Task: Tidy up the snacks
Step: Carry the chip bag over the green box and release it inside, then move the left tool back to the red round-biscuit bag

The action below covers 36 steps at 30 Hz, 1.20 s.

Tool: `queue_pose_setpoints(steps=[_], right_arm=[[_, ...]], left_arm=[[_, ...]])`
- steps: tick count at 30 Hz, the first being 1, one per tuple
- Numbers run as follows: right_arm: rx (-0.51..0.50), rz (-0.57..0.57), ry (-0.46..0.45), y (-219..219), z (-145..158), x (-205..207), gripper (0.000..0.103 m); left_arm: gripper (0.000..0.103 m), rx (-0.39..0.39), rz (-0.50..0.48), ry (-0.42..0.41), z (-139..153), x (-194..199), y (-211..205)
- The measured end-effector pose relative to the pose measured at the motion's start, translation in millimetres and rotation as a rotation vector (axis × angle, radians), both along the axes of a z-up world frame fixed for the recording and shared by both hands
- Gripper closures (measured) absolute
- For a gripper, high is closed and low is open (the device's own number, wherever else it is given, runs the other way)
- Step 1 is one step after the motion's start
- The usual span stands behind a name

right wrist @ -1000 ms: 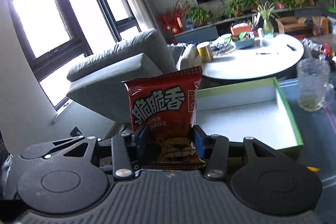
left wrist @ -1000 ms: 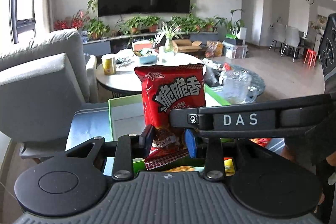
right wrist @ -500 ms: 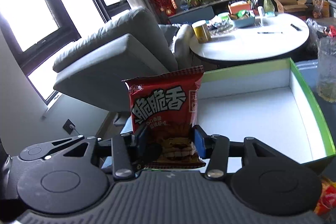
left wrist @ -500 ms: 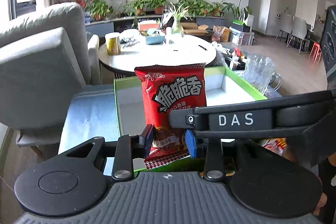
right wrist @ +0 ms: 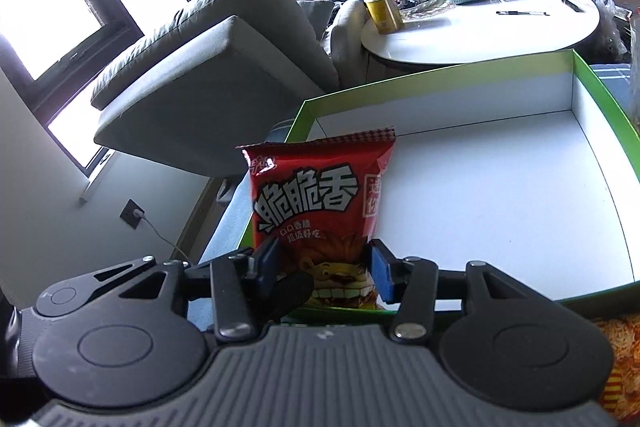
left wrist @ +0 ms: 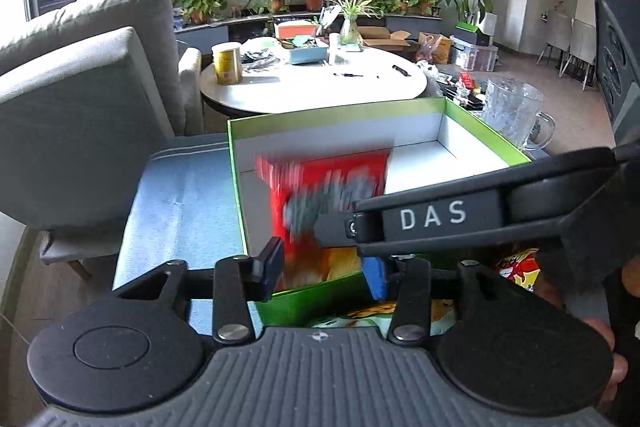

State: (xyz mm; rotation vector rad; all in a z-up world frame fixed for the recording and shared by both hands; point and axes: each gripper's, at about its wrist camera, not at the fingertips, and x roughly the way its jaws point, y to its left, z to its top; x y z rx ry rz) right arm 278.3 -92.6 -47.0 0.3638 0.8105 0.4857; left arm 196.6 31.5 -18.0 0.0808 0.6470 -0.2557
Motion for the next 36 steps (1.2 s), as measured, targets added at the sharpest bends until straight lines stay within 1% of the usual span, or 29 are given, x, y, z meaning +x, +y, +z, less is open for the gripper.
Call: queue_pose_setpoints(steps=[2,5,8,12,17,19,25,30,33,36], right_arm=[[0.0,-0.006,0.007,-2,1,-1,0.001],[0.006,-0.024,0.001,-7,4,-5,0.001],[0.002,-0.036,-0.028,-13,11,-14,0.001],[-0.001,-0.04,-0.071,-19,22,-32,0.001],[-0.004,-0.051,-0.104,-27,28,-59,0.001],[0.004,-0.065,-0.113,-31,29,-71,0.001],[0.019,-0.076,-0.105,-36,24,-102,0.001],[0.023,-0.094,-0.104,-39,22,-121,0.001],[0.023,-0.099,-0.105,-40,22,-132,0.001],[0.024,-0.103,-0.104,-43,22,-140,0.001]], left_arm=[[0.05,0.009,0.01,-0.002,2,-4,1],[0.05,0.008,0.016,-0.012,4,-12,4],[0.05,-0.006,0.028,-0.021,7,-22,7],[0.049,-0.037,0.041,-0.038,14,-38,9],[0.044,-0.048,0.046,-0.064,19,-62,8],[0.044,-0.052,0.046,-0.06,19,-71,7],[0.044,-0.042,0.017,-0.032,8,-97,-2],[0.044,-0.011,-0.035,0.038,-12,-109,-16],[0.044,0.006,-0.029,0.009,-18,-123,-20],[0.044,0.007,-0.047,0.009,-14,-134,-20]])
